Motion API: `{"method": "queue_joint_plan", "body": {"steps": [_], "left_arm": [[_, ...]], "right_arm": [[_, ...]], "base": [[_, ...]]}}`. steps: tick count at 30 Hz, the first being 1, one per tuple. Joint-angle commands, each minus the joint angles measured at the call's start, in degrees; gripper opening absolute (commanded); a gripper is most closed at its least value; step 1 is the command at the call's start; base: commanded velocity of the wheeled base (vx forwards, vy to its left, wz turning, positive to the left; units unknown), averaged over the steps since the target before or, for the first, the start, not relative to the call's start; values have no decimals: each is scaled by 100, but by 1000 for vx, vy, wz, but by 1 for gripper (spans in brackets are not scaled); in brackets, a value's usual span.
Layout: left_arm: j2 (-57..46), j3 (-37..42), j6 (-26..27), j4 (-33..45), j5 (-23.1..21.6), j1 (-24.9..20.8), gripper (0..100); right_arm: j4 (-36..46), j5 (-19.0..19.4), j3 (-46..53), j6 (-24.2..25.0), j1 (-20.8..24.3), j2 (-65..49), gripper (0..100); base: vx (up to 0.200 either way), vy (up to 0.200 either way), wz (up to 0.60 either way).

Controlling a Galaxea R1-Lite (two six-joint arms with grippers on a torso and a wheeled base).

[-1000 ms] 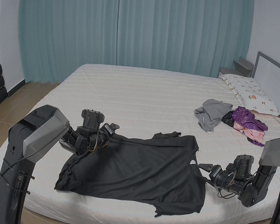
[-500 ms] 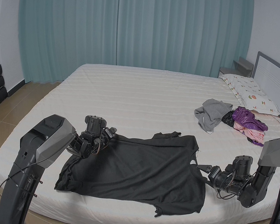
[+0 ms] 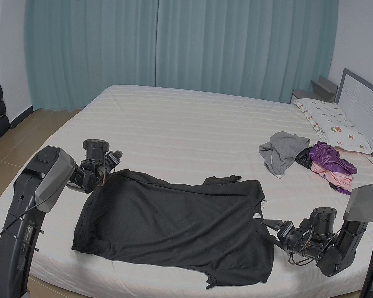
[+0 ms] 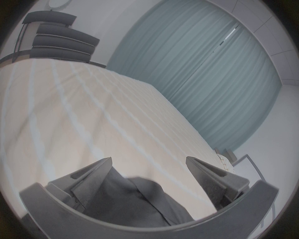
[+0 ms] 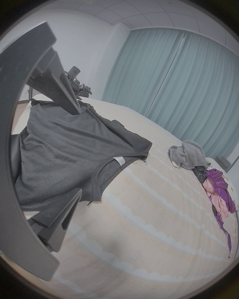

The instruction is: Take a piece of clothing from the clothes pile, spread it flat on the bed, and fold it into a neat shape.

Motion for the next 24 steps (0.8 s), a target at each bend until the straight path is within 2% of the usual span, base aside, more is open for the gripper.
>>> {"method": "queue_joint_plan", "body": {"steps": [1,11,16,18,20,22,24], "left_arm": [[-12,-348,77,199,-19,316,100],[-108,-340,33,515,-27,439,100],[-680,583,-55,568,-247,518,100],[-776,715,-90,559,-273,518,100],[-1462,1629,-371,427,-581,554,100],[-1638,1893,-406,366,-651,562,100],[-2209,2798,-442,85,-871,598,100]], "right_arm": [[-2,1,0,0,3,12,100],[-2,1,0,0,3,12,100],[-2,1,26,-26,3,12,100],[-2,1,44,-44,3,12,100],[-2,1,79,-184,12,21,100],[-2,1,87,-219,12,30,100],[-2,1,131,-413,38,38,100]], "base": [[0,0,0],[0,0,0],[0,0,0],[0,0,0],[0,0,0],[0,0,0],[0,0,0]]}}
